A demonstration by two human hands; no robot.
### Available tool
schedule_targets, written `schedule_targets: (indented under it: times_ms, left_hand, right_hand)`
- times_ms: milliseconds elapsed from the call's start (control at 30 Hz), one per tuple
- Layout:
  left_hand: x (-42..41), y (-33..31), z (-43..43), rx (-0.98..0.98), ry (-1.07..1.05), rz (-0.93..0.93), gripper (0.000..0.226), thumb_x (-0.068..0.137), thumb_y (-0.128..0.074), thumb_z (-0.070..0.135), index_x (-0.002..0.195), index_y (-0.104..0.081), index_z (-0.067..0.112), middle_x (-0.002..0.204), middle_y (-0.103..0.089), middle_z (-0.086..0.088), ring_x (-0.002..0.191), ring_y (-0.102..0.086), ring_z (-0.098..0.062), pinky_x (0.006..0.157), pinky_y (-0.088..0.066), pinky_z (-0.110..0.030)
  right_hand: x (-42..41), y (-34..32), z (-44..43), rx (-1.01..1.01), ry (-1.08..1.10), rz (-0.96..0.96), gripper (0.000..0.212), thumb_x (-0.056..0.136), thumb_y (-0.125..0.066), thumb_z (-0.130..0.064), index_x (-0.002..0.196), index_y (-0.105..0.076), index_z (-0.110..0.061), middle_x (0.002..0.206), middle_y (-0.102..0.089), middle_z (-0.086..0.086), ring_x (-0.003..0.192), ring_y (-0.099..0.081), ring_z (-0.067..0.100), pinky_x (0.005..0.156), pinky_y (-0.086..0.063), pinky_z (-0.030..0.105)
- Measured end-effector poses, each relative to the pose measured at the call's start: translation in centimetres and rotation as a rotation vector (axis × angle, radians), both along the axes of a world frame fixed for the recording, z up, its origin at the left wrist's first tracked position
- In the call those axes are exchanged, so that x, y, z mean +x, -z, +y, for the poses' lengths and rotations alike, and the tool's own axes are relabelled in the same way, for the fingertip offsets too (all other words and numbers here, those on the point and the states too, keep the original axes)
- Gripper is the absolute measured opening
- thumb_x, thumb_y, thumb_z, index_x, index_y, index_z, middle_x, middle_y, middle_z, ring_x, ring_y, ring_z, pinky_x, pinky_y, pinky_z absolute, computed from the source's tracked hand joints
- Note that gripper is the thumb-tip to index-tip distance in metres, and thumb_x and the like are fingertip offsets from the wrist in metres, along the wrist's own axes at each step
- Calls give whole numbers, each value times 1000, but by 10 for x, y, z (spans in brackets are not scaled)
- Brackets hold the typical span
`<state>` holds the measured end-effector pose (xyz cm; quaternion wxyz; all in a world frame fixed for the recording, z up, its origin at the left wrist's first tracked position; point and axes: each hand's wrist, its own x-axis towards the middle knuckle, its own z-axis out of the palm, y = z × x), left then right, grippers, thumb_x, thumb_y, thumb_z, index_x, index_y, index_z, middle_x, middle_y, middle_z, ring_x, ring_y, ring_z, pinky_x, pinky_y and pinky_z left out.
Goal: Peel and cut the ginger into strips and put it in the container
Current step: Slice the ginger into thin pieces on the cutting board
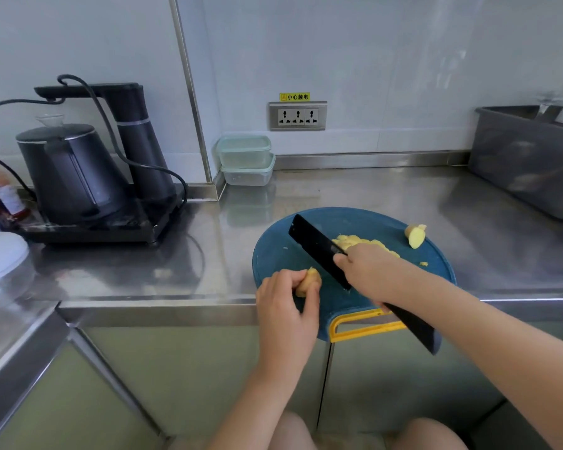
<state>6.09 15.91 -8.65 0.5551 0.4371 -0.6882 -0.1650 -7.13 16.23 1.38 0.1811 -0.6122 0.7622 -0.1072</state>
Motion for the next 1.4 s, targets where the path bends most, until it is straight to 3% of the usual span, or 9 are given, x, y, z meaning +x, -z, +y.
schedule_targets:
  times_ms: [133,233,367,533,733,933,1067,1267,1400]
  left_hand:
    - [-1,0,2,10,-3,16,27,86,-51,42,87,-59,17,81,-60,11,79,-50,-9,73,-44,-30]
    - [-1,0,2,24,9,7,28,86,-51,44,86,-59,17,81,-60,12,80,-50,-9,73,-44,-28]
    - [-1,0,4,35,18,11,27,85,-52,44,85,-58,18,81,-59,13,80,-49,-7,73,-43,-27]
    - [-1,1,4,25,12,7,26,86,-53,44,85,-58,18,80,-59,12,79,-49,-8,73,-41,-27]
    - [-1,-1,5,20,14,10,28,85,-51,45,83,-58,17,78,-57,13,78,-48,-7,72,-40,-24]
    - [0,-4,7,45,2,-7,28,83,-49,47,86,-58,20,80,-57,14,82,-48,-5,73,-40,-22]
    - [4,-11,9,80,11,-143,29,83,-45,50,93,-56,25,87,-56,17,89,-45,-1,75,-38,-19]
    - [9,-25,11,97,18,-335,29,86,-63,38,110,-53,24,101,-56,15,95,-47,-8,88,-32,-22]
    - [8,-33,8,36,-24,-387,20,81,-71,29,96,-58,24,91,-60,15,88,-53,-12,84,-38,-29]
  right_hand:
    - [-11,-10,6,92,15,-34,18,102,-38,-30,97,-45,-14,69,-57,10,38,-53,15,38,-45,25]
    - [-12,-15,11,86,-30,-118,5,97,-46,-21,96,-47,-16,60,-52,7,28,-45,11,36,-41,22]
    - [-8,-25,20,48,-74,-115,7,96,-45,-17,96,-51,-13,59,-52,6,32,-47,13,39,-43,22]
    - [-3,-25,30,-28,-85,-37,23,100,-43,-29,88,-53,-12,66,-51,2,49,-50,13,49,-44,23]
    - [2,-24,37,-11,-122,-11,22,101,-41,-29,94,-50,-11,75,-49,6,41,-51,14,38,-44,22]
    - [2,-32,28,-88,-93,-46,24,100,-42,-31,83,-49,-16,70,-53,3,37,-47,8,37,-39,22]
    - [-1,-36,21,-118,-69,-83,22,99,-44,-33,86,-50,-16,64,-55,3,26,-45,6,34,-38,18]
    - [-17,-28,29,-134,-16,-82,23,97,-50,-34,79,-48,-19,62,-53,2,26,-43,3,34,-37,17]
    - [-18,-21,38,-174,-34,-127,26,86,-65,-42,79,-52,-21,63,-50,-5,44,-43,5,41,-35,17]
